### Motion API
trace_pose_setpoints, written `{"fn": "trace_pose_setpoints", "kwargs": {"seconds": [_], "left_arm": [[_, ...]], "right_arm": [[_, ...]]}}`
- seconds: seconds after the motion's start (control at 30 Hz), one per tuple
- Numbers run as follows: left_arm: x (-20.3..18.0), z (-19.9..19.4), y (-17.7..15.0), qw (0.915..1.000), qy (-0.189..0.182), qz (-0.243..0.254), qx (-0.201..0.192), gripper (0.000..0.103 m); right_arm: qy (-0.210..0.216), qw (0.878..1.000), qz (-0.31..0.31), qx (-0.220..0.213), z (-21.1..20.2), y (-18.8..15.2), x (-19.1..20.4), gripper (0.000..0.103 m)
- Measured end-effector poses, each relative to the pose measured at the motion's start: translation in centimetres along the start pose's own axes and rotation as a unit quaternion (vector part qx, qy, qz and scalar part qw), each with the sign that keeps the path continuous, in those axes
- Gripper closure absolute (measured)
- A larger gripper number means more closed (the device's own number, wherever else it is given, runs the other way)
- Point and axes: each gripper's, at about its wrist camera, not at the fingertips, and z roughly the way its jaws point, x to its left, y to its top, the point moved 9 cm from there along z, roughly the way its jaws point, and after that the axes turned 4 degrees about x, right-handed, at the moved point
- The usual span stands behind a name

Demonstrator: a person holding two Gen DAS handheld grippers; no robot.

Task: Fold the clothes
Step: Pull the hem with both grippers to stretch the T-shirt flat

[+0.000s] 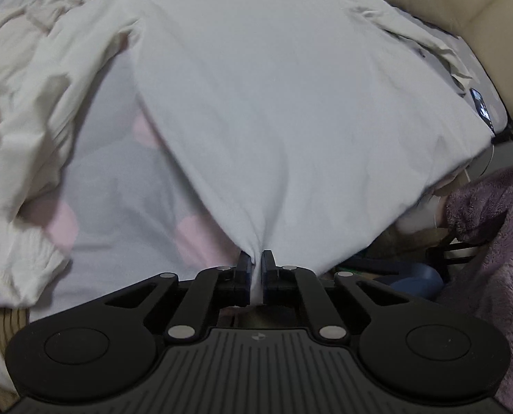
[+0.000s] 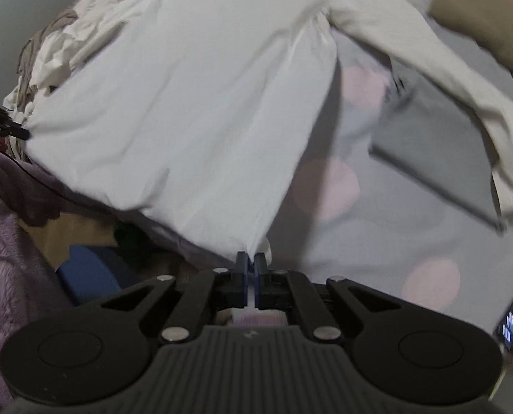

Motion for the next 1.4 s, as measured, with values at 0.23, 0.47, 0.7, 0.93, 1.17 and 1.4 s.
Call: {"fn": "trace_pose_setpoints", "kwargs": {"seconds": [0.23,0.47,0.7,0.93,1.17,1.4], "left_arm": [[3.4,4.5,-2.8,0.9977,0.018,-0.027,0.06,0.1],[3.9,8.7,-3.8,0.9918,0.048,-0.011,0.118,0.1],[4.2,8.9,-3.6,0.9917,0.055,-0.024,0.114,0.081],[4.2,10.1,-2.8,0.993,0.062,-0.015,0.1,0.081],[3.5,8.7,-2.7,0.996,0.04,-0.028,0.075,0.1],[2.9,3.8,-2.3,0.9971,-0.025,-0.059,0.04,0.101]], "right_arm": [[-0.05,0.995,0.019,0.09,4.4,-2.6,-1.8,0.103],[-0.048,0.995,-0.009,0.09,7.2,-1.5,-1.8,0.096],[-0.01,0.996,0.018,0.092,9.7,-1.2,-2.5,0.07],[0.029,0.995,0.055,0.083,12.1,-0.3,-1.7,0.069],[0.025,0.994,0.081,0.062,9.4,-0.1,-1.3,0.1],[0.016,0.998,0.036,0.044,1.4,-0.7,0.1,0.101]]}}
